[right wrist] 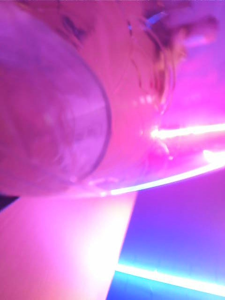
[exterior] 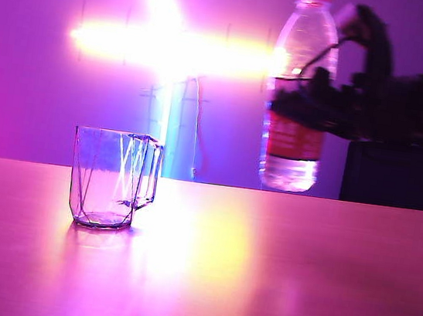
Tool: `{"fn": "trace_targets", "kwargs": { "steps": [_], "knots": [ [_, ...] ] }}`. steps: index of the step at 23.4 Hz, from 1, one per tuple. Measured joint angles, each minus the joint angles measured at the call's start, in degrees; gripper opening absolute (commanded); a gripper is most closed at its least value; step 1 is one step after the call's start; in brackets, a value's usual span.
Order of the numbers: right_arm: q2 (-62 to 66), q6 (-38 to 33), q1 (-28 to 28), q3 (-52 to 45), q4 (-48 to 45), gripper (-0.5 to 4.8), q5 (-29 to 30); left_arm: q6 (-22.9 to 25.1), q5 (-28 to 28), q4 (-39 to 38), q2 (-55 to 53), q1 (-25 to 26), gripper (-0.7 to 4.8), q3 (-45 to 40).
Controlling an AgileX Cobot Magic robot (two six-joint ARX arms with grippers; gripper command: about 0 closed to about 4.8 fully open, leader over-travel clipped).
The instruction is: Pick up the mineral water bottle on the table and pour water into the mug until it's half full.
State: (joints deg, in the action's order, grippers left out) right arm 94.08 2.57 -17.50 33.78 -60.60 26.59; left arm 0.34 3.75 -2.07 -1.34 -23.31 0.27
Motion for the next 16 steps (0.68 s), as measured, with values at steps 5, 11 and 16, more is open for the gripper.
{"fn": "trace_targets", "kwargs": {
  "steps": [5,11,16],
  "knots": [
    [-0.8,13.2,-8.1,8.8,22.1,2.62,-4.3,0.0,-0.1,0.8,1.0,3.1,-0.02,0.0],
    [-0.7,34.7,-17.0,18.2,39.5,2.62,-21.6,0.0,0.0,0.8,1.0,3.0,-0.02,0.0],
    [-0.7,41.4,-17.5,19.4,39.6,2.63,-28.2,0.0,0.0,0.7,1.0,3.0,-0.02,0.0]
  ]
}}
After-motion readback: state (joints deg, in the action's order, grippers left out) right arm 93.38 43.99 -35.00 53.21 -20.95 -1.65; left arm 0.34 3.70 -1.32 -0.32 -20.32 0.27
